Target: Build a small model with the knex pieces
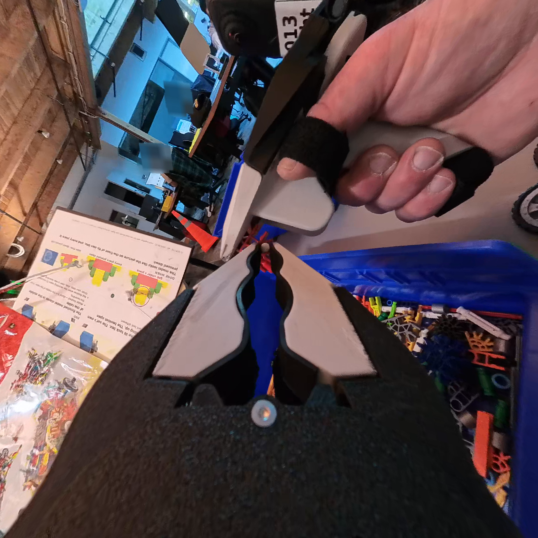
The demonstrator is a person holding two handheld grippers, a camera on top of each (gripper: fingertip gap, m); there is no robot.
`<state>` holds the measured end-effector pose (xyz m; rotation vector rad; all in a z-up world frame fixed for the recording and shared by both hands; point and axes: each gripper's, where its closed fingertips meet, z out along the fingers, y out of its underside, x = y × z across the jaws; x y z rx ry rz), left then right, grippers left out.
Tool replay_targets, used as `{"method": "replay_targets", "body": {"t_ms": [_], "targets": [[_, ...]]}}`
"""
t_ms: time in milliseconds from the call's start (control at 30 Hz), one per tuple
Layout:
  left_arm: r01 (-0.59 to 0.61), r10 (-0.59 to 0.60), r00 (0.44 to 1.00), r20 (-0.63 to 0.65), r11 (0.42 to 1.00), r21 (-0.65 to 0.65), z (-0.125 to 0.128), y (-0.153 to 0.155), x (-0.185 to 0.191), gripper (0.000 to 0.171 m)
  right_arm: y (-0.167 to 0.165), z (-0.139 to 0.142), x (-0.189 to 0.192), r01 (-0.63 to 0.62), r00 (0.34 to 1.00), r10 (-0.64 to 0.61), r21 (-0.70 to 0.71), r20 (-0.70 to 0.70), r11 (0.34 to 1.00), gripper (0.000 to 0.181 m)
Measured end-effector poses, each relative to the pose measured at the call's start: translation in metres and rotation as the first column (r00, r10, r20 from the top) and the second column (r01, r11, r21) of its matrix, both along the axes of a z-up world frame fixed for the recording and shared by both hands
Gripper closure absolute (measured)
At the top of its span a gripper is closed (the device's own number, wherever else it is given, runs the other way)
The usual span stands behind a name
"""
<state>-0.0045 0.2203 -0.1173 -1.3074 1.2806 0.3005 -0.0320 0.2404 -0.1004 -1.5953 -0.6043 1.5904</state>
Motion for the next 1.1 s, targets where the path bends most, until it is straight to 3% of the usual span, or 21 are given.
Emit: {"method": "replay_targets", "body": {"t_ms": [267,600,900,1100], "targets": [[0.042,-0.041,0.997,0.07,0.999,-0.018,0.008,-0.004,0.0,0.169,-0.005,0.008,0.002,-0.035,0.998,0.036,0.007,-0.046,0.999,0.173],[0.184,-0.122,0.911,0.394,0.975,-0.123,0.038,-0.011,-0.013,0.169,-0.011,0.029,0.01,-0.05,0.99,0.06,0.078,-0.13,0.996,0.152],[0.273,-0.152,0.859,0.489,0.944,-0.185,0.053,-0.017,-0.025,0.169,-0.032,0.039,0.012,-0.105,0.986,0.136,0.279,-0.094,0.955,0.151],[0.317,-0.176,0.846,0.503,0.925,-0.21,0.052,-0.022,-0.024,0.169,-0.038,0.026,0.0,-0.093,0.995,0.069,0.417,0.071,0.904,0.156]]}}
